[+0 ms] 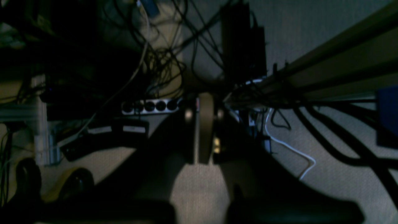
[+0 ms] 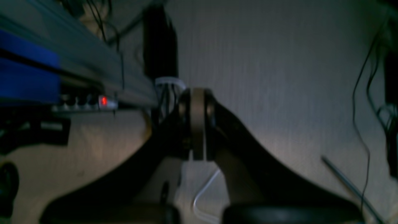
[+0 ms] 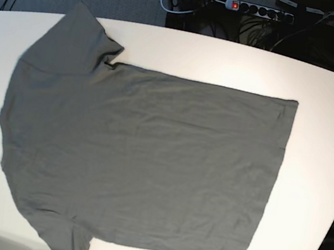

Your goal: Fold the T-shirt properly

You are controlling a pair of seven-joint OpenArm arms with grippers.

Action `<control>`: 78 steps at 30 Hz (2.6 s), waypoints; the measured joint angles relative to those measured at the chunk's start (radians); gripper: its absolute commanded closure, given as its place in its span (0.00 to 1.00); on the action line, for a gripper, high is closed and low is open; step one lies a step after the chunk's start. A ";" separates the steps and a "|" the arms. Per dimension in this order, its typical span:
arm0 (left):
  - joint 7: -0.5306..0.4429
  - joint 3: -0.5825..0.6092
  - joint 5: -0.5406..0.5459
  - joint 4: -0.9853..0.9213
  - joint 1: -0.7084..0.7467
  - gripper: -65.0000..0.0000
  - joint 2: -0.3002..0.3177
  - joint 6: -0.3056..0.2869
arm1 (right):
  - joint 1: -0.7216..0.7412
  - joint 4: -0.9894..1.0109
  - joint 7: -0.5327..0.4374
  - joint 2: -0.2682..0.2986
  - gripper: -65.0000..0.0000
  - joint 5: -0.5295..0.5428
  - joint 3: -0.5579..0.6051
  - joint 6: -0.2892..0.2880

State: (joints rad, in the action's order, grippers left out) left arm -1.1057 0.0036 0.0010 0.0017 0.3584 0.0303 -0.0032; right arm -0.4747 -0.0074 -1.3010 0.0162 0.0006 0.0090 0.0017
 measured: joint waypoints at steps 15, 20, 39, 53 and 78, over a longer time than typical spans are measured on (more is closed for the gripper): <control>-0.185 -0.002 0.001 0.001 0.029 0.98 -0.002 0.000 | 0.005 0.004 -0.023 0.029 1.00 0.007 -0.003 0.000; -0.185 -0.002 0.004 0.006 0.032 0.98 -0.002 0.001 | 0.028 -0.001 -0.028 0.045 0.99 0.007 -0.003 0.000; -0.182 -0.002 0.004 0.430 0.175 0.98 -0.002 0.000 | -0.092 -0.328 -0.024 0.052 0.99 0.007 -0.003 0.000; -0.175 -0.004 0.004 0.726 0.335 0.98 0.028 0.004 | -0.292 -0.715 -0.024 0.046 0.99 -0.009 0.000 -0.001; -0.073 -0.074 0.000 0.968 0.450 0.77 -0.071 0.001 | -0.385 -1.139 -0.017 0.124 0.74 -0.013 -0.002 -0.099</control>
State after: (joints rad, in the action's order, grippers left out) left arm -1.1790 -0.0704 0.0006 0.9699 0.8082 -0.0410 -0.0025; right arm -0.8600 -1.1469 -1.3182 0.1402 -0.0128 0.0071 -0.0971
